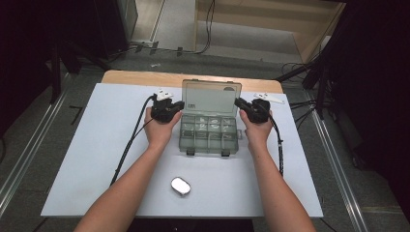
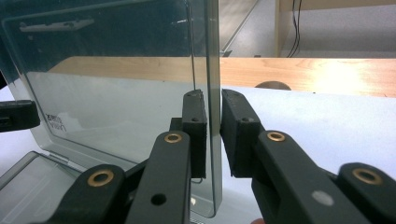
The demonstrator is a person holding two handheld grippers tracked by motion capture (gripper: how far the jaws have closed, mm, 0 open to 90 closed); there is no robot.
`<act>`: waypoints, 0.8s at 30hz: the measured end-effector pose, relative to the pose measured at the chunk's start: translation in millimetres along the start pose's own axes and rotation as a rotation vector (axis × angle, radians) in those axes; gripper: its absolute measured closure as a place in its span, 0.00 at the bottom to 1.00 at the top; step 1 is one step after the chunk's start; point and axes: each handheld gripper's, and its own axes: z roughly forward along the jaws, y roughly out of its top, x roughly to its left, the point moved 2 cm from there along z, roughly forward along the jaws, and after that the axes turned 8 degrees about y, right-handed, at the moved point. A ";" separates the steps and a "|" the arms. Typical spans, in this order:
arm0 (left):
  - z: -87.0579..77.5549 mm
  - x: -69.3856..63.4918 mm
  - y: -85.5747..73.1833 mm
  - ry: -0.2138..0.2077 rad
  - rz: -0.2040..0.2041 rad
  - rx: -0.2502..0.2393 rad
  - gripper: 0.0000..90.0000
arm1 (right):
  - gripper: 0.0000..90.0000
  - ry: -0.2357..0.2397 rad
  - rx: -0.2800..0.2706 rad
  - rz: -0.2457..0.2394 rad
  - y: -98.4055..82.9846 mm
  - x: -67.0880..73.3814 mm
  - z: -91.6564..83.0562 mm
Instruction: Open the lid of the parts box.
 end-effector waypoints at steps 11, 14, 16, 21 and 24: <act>1.6 1.6 0.0 -0.008 -0.017 0.004 0.93 | 0.86 0.003 0.011 0.014 -6.5 -2.1 2.2; 2.1 1.9 -0.1 -0.010 -0.024 0.003 0.93 | 0.86 0.005 0.014 0.017 -8.7 -3.0 3.3; 2.5 2.2 -0.1 -0.011 -0.027 0.002 0.93 | 0.86 0.004 0.017 0.019 -9.8 -3.3 3.7; 3.8 3.7 0.1 -0.020 -0.041 0.008 0.93 | 0.87 0.005 0.022 0.024 -11.3 -4.2 4.7; 4.8 3.8 0.5 -0.020 -0.049 0.009 0.93 | 0.86 0.010 0.021 0.037 -12.9 -5.3 5.8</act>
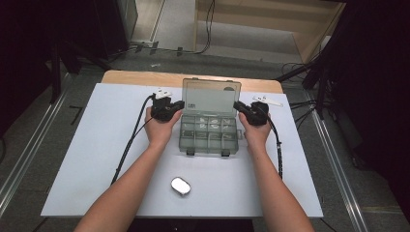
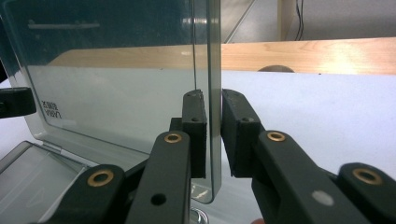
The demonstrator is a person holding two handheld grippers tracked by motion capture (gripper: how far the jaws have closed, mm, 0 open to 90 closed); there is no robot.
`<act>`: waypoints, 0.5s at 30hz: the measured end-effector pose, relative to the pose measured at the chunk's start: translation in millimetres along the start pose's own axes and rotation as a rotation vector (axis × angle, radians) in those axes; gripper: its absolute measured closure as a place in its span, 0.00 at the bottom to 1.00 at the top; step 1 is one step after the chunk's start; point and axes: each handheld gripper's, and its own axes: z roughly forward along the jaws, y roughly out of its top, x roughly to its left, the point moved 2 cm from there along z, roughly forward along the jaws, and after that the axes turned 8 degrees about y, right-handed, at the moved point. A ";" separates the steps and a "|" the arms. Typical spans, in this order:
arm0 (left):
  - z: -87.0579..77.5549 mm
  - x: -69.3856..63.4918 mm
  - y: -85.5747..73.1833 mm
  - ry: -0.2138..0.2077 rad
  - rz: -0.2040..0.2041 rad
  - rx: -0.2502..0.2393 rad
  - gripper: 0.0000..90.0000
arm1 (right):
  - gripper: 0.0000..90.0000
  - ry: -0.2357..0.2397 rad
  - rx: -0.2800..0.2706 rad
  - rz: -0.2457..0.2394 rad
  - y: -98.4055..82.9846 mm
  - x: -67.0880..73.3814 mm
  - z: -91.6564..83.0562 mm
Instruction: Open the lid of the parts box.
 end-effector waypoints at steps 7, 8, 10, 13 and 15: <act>3.1 3.4 0.0 -0.016 -0.031 0.006 0.93 | 0.86 0.010 0.006 0.018 -2.8 -3.4 2.7; 3.5 3.7 0.0 -0.019 -0.037 0.008 0.93 | 0.86 0.012 0.007 0.023 -3.0 -3.8 3.0; 4.7 5.0 -0.1 -0.025 -0.048 0.009 0.92 | 0.87 0.016 0.008 0.034 -3.3 -5.0 3.7; 6.4 6.0 -0.1 -0.033 -0.073 0.013 0.92 | 0.87 0.025 0.011 0.044 -3.7 -6.8 4.6; 7.6 6.9 0.7 -0.036 -0.081 0.025 0.92 | 0.87 0.028 0.015 0.056 -4.0 -7.5 5.0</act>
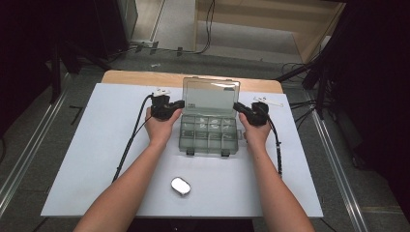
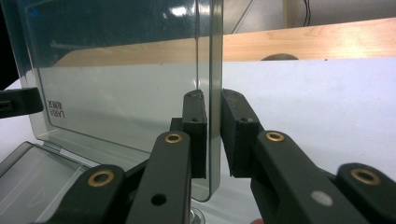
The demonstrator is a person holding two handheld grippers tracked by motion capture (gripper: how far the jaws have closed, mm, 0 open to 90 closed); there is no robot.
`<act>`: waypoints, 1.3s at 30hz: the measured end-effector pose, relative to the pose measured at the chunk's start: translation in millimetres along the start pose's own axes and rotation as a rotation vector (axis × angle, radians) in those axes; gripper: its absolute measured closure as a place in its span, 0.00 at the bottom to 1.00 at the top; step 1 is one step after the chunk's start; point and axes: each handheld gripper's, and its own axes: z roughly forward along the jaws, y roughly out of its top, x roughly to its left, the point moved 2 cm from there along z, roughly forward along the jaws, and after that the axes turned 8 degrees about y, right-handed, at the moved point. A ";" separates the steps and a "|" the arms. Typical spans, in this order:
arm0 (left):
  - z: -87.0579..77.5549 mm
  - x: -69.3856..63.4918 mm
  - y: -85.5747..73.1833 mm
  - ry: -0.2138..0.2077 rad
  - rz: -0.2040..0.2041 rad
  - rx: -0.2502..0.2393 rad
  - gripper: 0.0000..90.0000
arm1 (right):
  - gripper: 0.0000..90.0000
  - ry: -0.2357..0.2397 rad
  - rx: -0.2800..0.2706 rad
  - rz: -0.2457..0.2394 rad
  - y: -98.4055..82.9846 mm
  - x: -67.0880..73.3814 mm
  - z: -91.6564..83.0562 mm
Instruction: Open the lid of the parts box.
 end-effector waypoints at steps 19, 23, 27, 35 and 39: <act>15.6 16.0 -7.1 -0.078 -0.133 0.083 0.85 | 0.87 0.046 0.058 0.109 -9.3 -16.6 10.4; 16.1 16.0 -7.9 -0.075 -0.134 0.091 0.84 | 0.86 0.039 0.076 0.111 -9.0 -17.2 12.4; 17.3 17.3 -9.3 -0.078 -0.148 0.111 0.84 | 0.86 0.040 0.087 0.120 -9.0 -18.2 13.6; 19.1 16.9 -11.2 -0.066 -0.146 0.121 0.83 | 0.85 0.021 0.108 0.118 -9.5 -17.8 15.3; 19.7 17.0 -11.4 -0.070 -0.144 0.115 0.83 | 0.85 0.024 0.113 0.128 -9.6 -18.7 14.7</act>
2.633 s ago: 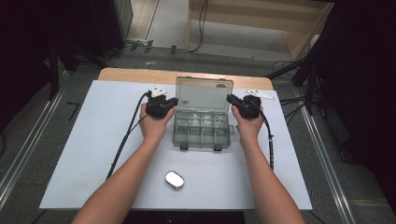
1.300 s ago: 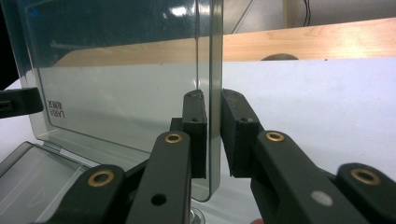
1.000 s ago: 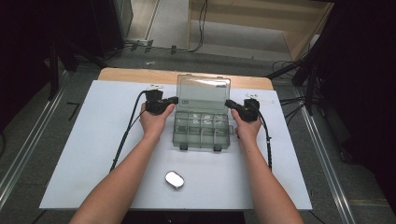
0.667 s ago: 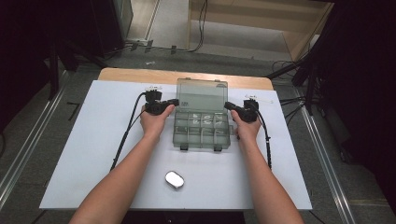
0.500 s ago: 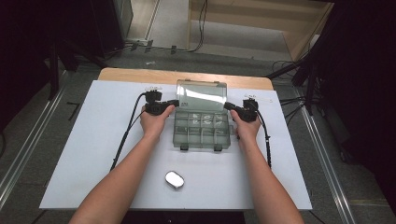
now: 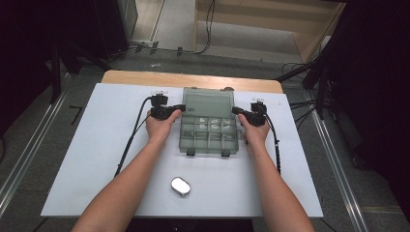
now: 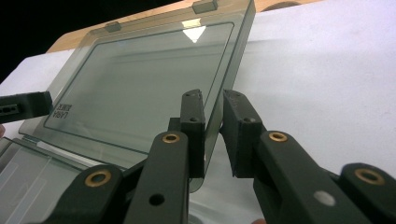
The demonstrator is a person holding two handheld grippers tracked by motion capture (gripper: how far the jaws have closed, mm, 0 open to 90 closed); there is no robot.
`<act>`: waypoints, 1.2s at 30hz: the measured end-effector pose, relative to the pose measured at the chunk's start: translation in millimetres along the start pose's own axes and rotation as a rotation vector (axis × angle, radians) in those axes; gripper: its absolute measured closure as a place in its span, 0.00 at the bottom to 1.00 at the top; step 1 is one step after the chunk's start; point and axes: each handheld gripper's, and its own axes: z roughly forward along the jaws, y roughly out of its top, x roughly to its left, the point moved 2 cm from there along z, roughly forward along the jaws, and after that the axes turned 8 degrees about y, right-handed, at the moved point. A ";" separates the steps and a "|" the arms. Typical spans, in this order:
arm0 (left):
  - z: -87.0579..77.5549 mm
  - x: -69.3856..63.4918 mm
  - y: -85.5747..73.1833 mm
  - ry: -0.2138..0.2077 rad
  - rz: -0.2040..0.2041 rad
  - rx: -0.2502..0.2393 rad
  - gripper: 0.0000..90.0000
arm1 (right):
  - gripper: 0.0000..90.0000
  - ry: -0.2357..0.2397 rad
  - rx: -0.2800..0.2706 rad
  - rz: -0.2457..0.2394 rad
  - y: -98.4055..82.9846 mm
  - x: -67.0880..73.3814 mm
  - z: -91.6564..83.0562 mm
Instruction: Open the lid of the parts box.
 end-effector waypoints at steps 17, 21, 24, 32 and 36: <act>-13.0 -6.7 1.4 0.010 0.068 -0.054 0.57 | 0.53 0.002 -0.006 -0.082 -2.2 7.1 -10.7; -21.2 -8.5 1.8 -0.002 0.100 -0.073 0.48 | 0.38 0.005 -0.030 -0.113 -2.2 13.3 -18.4; -33.8 -11.7 2.1 -0.030 0.125 -0.109 0.39 | 0.26 0.017 -0.049 -0.129 -1.9 17.6 -24.9; -53.4 -12.1 -2.2 -0.062 0.196 -0.154 0.16 | 0.00 0.039 -0.041 -0.195 -5.8 31.7 -36.7; -65.3 -14.7 -10.5 -0.098 0.256 -0.158 0.04 | 0.00 0.033 -0.039 -0.240 -10.8 40.8 -43.0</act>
